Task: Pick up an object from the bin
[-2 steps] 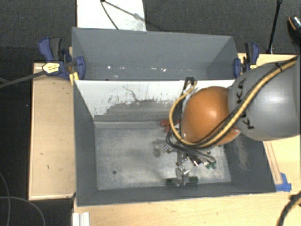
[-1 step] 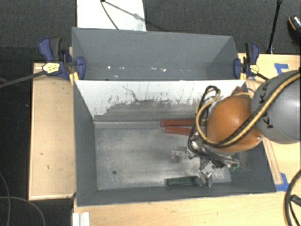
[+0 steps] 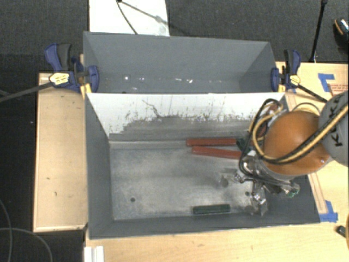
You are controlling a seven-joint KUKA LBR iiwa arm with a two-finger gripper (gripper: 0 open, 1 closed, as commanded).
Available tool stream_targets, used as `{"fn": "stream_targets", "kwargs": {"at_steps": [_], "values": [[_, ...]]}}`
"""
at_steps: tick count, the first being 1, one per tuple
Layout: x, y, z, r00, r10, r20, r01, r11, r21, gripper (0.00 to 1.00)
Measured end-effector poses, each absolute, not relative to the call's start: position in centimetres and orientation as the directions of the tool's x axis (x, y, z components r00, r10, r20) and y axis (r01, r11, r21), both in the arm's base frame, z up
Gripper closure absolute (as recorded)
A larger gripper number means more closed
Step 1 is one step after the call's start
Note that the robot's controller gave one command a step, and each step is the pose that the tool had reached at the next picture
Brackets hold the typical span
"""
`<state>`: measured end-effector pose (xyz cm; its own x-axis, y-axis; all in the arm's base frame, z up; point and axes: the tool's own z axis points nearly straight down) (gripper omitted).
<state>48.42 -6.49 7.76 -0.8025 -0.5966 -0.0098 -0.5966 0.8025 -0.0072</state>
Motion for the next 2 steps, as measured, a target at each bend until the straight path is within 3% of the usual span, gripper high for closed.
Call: {"fn": "stream_targets", "kwargs": {"at_steps": [1, 2], "values": [[55.1, -12.0, 16.5, -0.796, -0.605, -0.010, -0.605, 0.796, -0.013, 0.00], [58.8, -7.8, 8.8, -0.835, -0.550, -0.002, -0.550, 0.835, 0.004, 0.00]]}}
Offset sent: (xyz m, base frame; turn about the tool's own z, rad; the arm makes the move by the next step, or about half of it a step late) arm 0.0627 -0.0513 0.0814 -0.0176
